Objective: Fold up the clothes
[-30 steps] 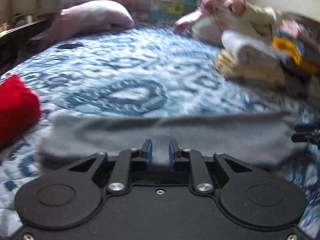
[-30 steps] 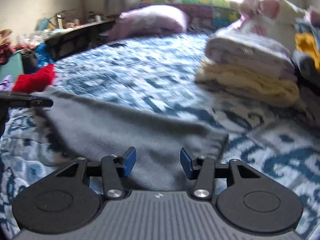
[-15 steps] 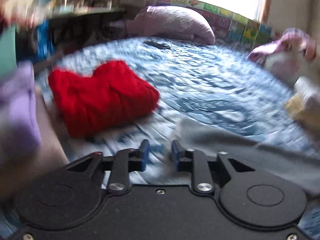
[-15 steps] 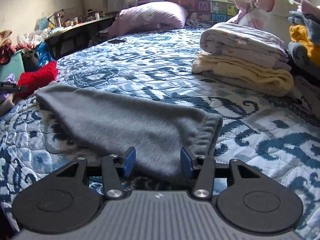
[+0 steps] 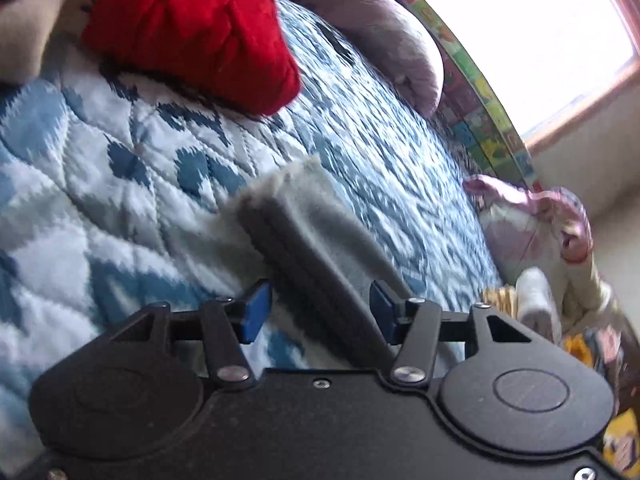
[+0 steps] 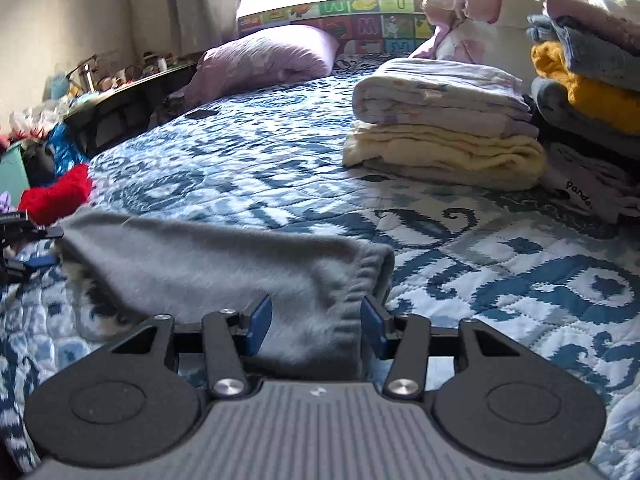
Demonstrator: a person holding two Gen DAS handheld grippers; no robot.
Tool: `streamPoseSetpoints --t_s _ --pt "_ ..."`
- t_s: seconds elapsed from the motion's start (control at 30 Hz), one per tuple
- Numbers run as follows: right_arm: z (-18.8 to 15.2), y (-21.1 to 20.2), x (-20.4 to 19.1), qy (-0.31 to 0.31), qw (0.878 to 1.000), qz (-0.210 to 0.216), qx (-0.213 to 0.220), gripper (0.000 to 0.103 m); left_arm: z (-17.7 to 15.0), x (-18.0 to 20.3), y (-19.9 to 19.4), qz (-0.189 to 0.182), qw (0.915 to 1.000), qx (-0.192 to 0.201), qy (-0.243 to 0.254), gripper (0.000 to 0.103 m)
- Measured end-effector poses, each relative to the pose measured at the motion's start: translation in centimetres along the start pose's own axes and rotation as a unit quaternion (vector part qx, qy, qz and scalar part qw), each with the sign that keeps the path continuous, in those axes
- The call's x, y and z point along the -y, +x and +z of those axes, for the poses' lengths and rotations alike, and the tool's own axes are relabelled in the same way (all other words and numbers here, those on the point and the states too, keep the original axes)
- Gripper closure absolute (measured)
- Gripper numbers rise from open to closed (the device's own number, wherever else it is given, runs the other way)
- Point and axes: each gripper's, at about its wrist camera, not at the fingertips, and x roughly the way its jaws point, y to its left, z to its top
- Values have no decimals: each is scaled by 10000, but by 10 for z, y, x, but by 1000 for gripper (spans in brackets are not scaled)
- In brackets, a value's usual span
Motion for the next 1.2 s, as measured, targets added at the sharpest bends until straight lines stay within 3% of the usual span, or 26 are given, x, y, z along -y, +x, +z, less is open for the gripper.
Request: streamPoseSetpoints --t_s 0.13,0.3,0.33,0.47,0.6,0.73,0.8,1.07,1.2 --pt "-1 18 5 -47 9998 -133 -158 60 12 -9 10 -39 9998 127 -162 55" --pt "-6 29 5 -86 9994 -202 -266 59 16 -10 16 76 9998 170 -58 80" --pt "-6 29 6 -63 9994 -194 -270 59 17 -6 14 65 9998 158 53 86" --pt "-3 25 11 45 9996 -98 -270 59 17 33 -12 54 9953 426 866 89" --pt "0 16 19 240 9994 46 -251 63 9 86 -36 34 9817 726 1761 89" --pt "2 1 25 461 9987 157 -152 63 -14 142 -54 -70 9600 959 2630 90" --pt "3 -7 27 539 9983 207 -113 63 -32 170 -60 -105 9451 1061 3091 90" --pt "15 -47 48 932 9943 507 95 63 -128 254 -57 -317 8717 1307 4712 90" --pt "16 -63 67 1167 9911 615 159 61 -182 280 -38 -325 8304 1323 5402 90"
